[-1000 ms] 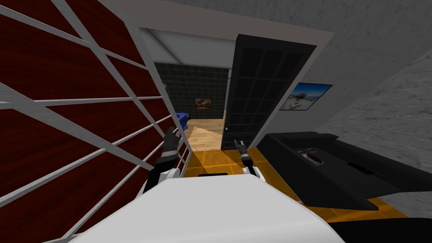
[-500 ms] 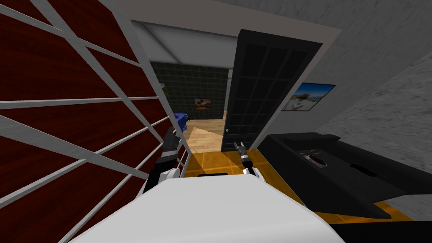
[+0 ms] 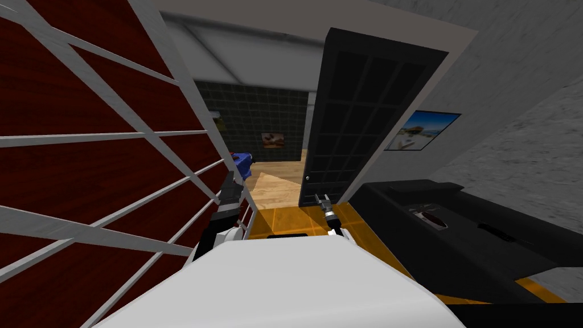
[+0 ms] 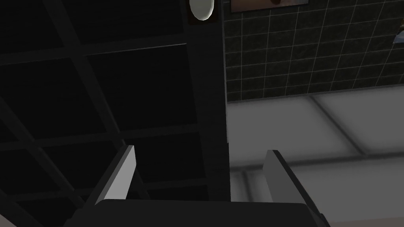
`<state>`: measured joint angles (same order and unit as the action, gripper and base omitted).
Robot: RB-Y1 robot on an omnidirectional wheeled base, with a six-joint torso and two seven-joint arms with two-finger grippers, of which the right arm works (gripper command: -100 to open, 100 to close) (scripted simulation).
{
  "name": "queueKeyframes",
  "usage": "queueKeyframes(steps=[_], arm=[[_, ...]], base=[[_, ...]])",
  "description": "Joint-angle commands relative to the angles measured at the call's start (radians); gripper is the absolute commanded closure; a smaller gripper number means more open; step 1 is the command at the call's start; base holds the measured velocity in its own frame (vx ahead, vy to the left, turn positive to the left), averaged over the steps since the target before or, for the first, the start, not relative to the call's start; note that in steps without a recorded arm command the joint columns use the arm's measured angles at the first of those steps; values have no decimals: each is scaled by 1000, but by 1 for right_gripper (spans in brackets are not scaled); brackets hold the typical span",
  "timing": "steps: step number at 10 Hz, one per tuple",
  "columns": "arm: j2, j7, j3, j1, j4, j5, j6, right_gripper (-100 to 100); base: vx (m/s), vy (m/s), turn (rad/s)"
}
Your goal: Pull the door open
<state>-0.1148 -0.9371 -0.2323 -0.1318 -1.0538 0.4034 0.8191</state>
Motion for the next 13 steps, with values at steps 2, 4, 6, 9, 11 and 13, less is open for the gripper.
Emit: queueKeyframes(steps=[2, 4, 6, 9, 11, 13], arm=[[-4, -37, -13, 21, 60, 15, 20, -100], [-6, -77, -27, 41, 122, 33, 41, -100], [-6, -99, -34, 51, 155, 42, 52, -100], [-8, -153, -52, 77, 238, 65, 80, -100], [-9, -178, -61, 89, 278, 76, 93, -100], [-24, -171, -73, 86, 291, 63, 106, -100]], base=[[94, 12, -16], [133, 40, -24], [114, 16, -9], [142, 24, -20], [177, 26, -15], [120, 33, 62]])
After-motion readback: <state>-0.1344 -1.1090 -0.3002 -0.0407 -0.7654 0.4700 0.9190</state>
